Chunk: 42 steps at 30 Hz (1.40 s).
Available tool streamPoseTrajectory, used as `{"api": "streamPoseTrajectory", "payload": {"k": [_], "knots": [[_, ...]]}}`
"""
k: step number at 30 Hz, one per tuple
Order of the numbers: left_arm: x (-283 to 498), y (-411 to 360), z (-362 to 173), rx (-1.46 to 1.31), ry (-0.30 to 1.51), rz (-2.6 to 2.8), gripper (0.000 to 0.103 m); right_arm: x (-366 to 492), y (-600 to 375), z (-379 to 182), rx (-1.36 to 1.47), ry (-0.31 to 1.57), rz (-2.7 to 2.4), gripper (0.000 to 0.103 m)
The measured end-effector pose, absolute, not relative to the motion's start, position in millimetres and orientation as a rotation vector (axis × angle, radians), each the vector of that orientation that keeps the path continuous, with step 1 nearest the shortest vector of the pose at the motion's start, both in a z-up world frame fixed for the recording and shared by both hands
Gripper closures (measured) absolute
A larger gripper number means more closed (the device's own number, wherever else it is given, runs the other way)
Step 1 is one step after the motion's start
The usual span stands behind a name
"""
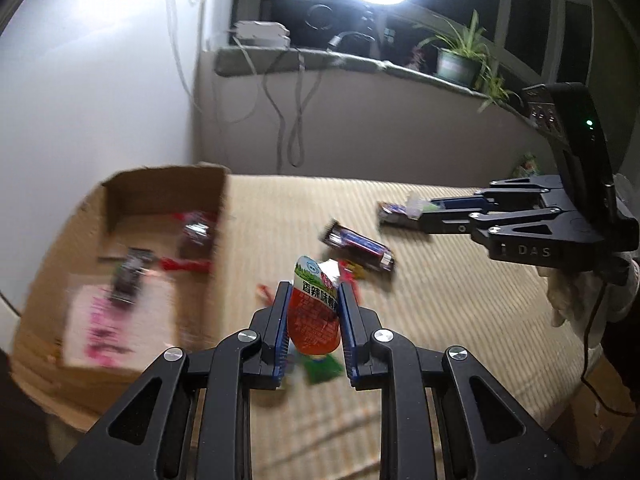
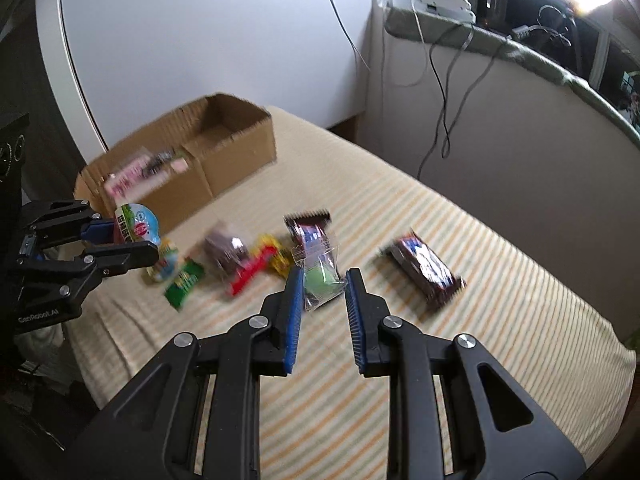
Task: Organize snacks
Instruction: 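Carry both held candies into the box and open both grippers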
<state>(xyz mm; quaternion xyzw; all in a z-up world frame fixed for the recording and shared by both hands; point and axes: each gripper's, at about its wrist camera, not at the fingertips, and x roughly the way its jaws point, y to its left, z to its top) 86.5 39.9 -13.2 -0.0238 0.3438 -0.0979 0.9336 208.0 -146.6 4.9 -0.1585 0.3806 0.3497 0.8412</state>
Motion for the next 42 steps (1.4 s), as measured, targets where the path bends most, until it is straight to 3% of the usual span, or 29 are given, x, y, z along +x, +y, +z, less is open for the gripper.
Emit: {"api": "streamPoseTrajectory", "payload": {"k": [16, 42], "knots": [[119, 127, 10, -0.048, 0.664, 0.001, 0.082, 222, -32, 25, -0.352, 0.76, 0.871, 0.081], [151, 146, 3, -0.049, 0.695, 0.063, 0.082, 277, 53, -5, -0.334, 0.825, 0.937, 0.081]]}}
